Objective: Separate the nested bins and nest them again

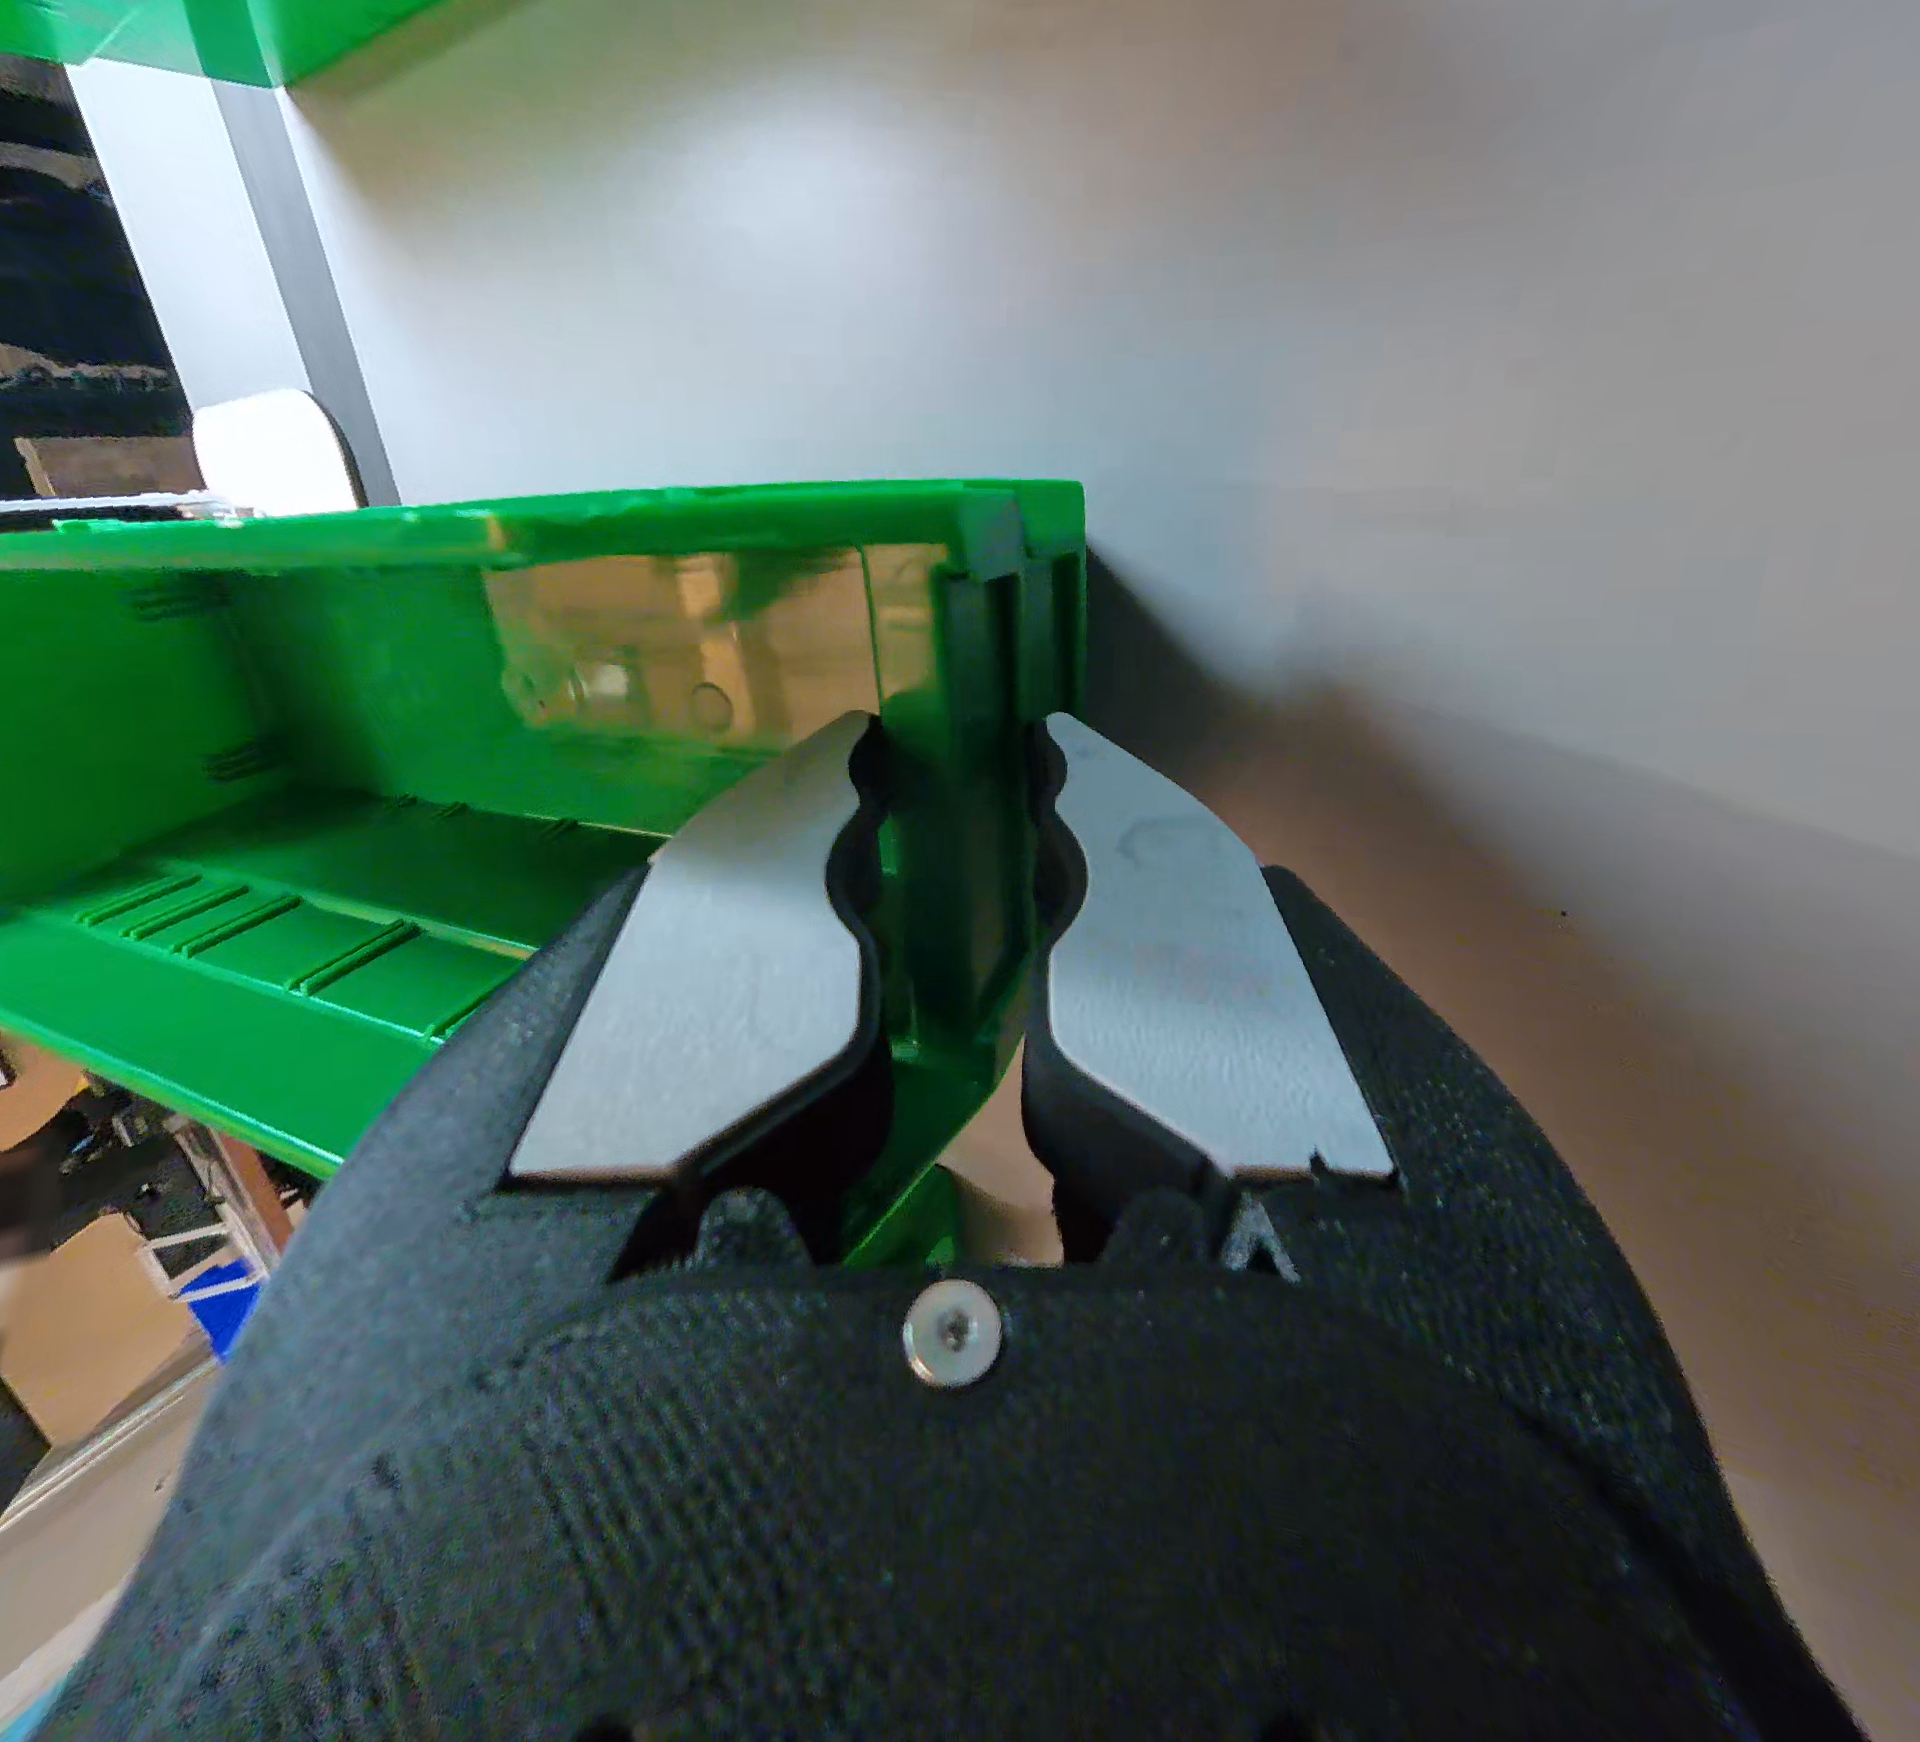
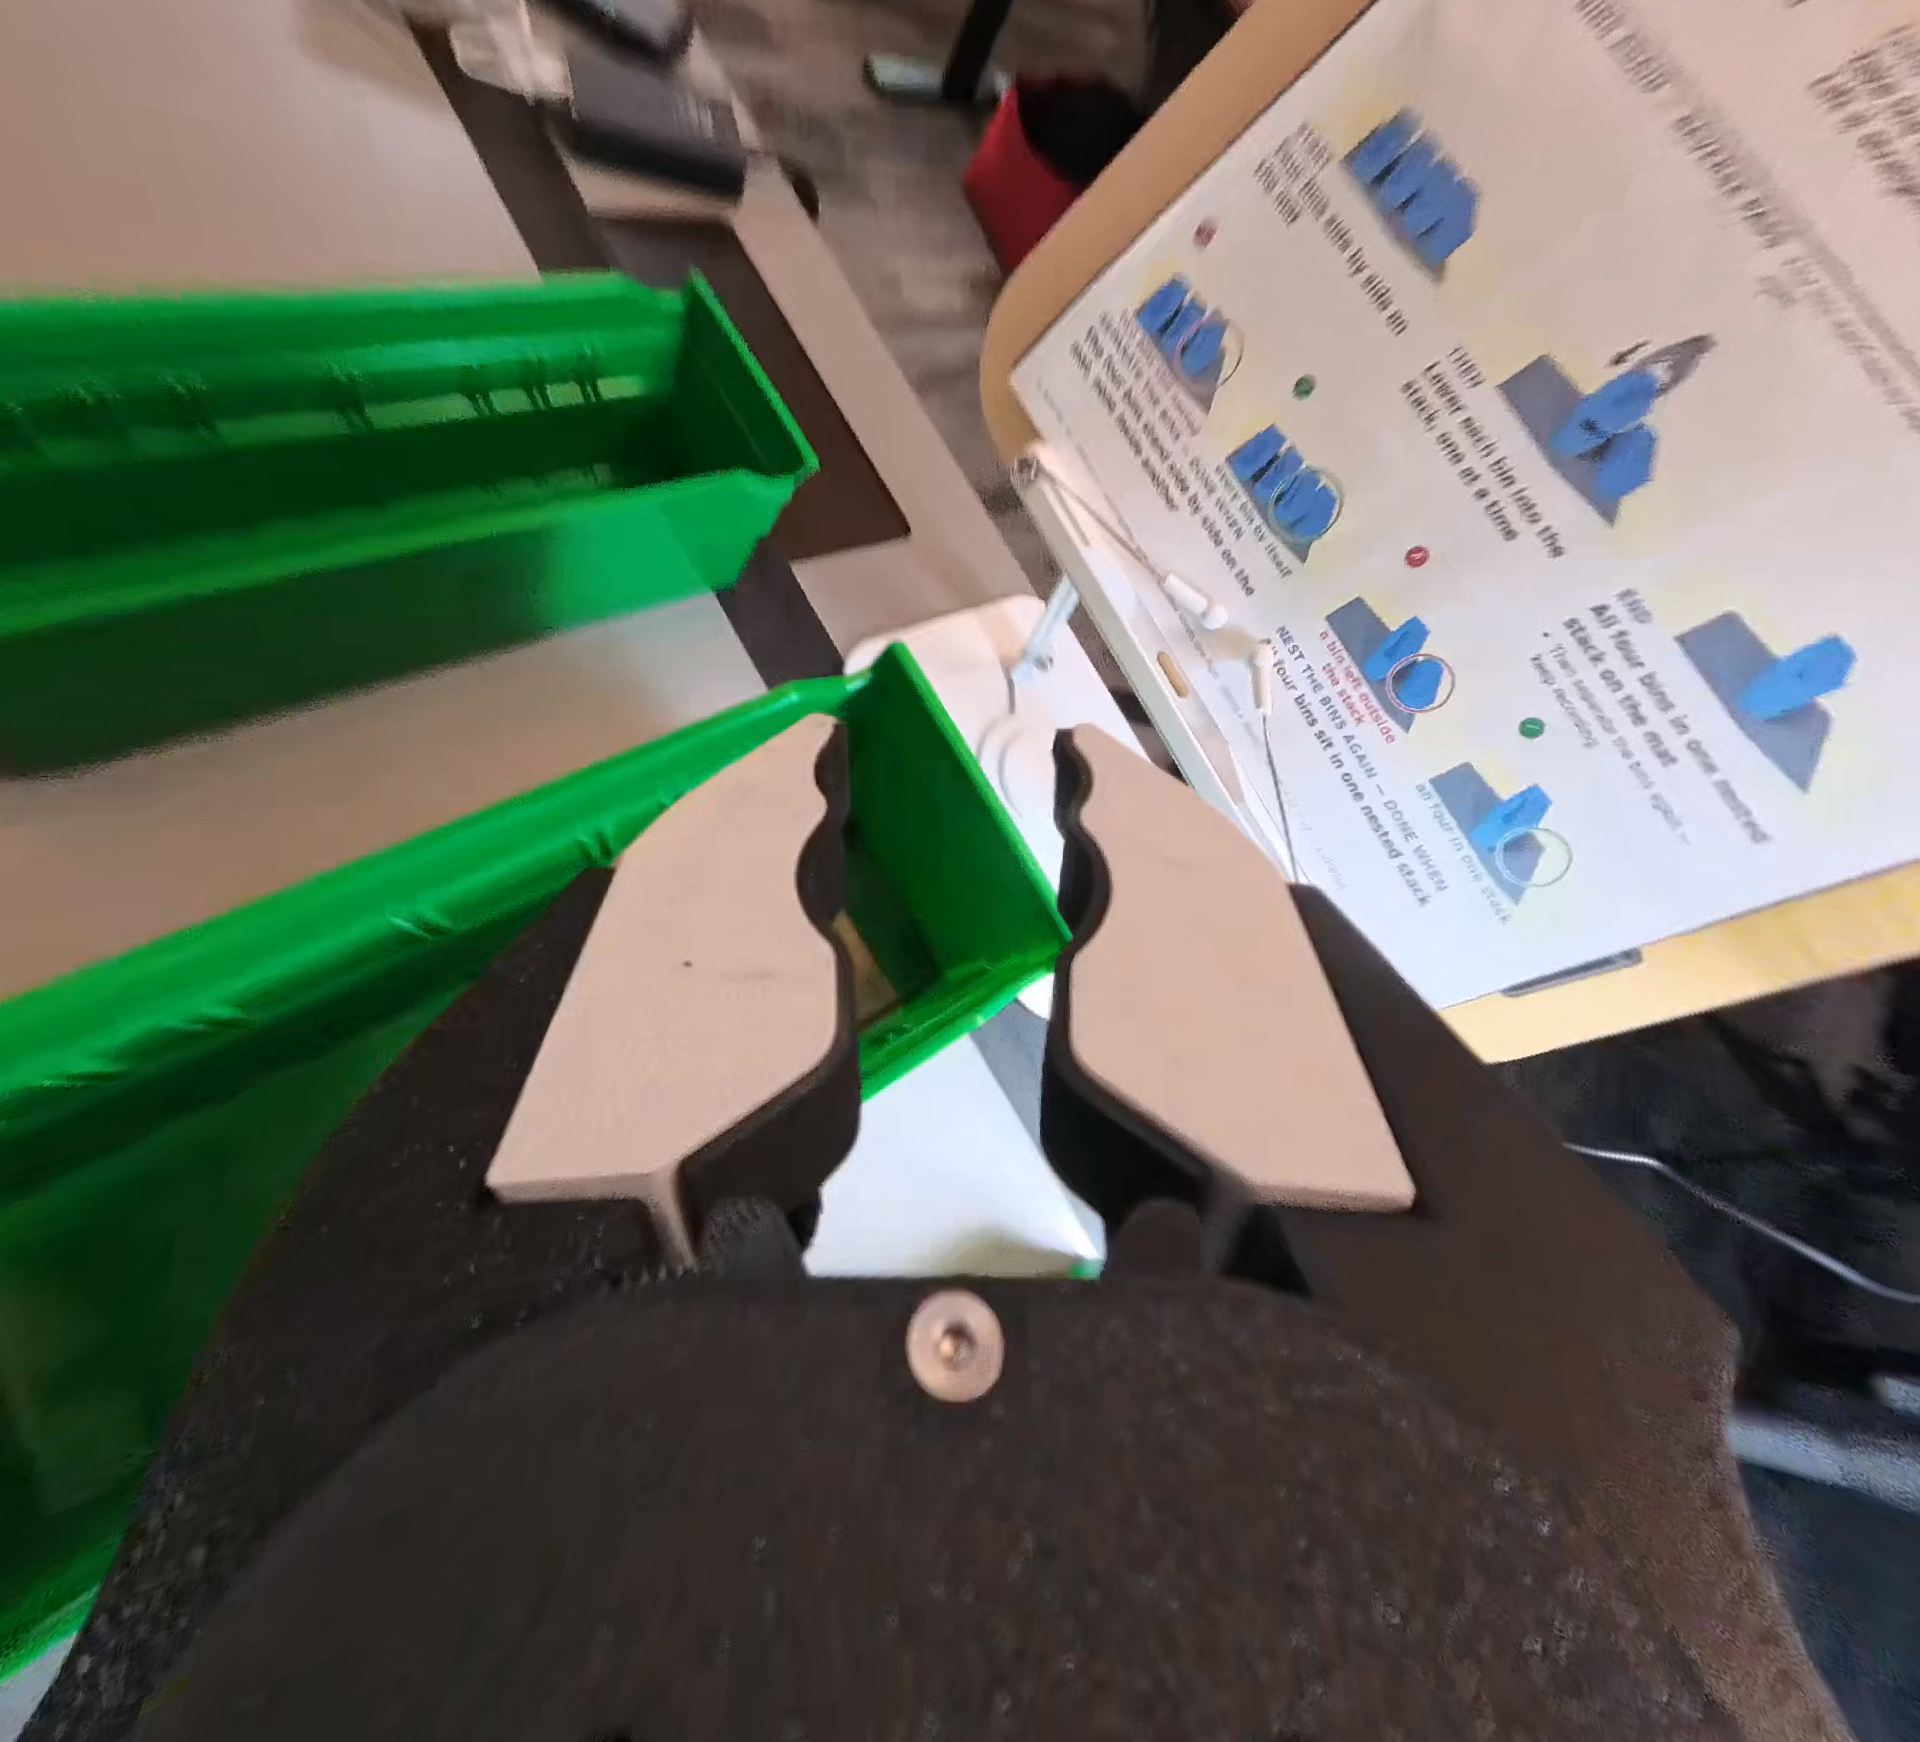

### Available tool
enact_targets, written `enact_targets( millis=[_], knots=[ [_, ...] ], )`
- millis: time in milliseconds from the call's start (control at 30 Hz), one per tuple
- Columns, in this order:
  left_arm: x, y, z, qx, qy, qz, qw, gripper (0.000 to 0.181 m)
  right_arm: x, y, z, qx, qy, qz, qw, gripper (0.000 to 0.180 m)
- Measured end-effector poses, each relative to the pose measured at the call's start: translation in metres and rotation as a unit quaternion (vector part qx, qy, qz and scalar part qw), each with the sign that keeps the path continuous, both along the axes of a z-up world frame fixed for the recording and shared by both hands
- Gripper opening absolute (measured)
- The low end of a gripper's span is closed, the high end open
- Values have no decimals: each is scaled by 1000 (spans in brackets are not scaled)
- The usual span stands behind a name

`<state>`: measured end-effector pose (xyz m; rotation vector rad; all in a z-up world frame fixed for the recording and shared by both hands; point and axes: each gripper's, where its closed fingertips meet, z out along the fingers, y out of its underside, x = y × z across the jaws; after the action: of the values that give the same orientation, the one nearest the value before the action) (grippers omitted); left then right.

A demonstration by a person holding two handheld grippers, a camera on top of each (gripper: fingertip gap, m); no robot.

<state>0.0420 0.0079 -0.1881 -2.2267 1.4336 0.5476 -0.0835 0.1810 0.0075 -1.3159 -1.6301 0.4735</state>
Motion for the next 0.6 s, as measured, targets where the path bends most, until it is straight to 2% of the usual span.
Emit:
enact_targets(
  millis=[167, 267, 400, 600],
  knots=[
    [-4, -2, 1, 3, -5, -11, 1000, 26, 56, -28, 34, -51, 128, -2, 990, 43],
    [-8, -3, 2, 0, -2, -16, 1000, 26, 99, -43, 30, -66, 165, -18, 984, 44],
    [-13, -4, 6, -12, -5, -21, 1000, 26, 152, -63, -6, -84, 175, -45, 980, 47],
    [-13, -4, 20, -52, -30, -32, 998, 26, 200, -101, -89, -117, 158, -66, 978, 47]
  ],
)
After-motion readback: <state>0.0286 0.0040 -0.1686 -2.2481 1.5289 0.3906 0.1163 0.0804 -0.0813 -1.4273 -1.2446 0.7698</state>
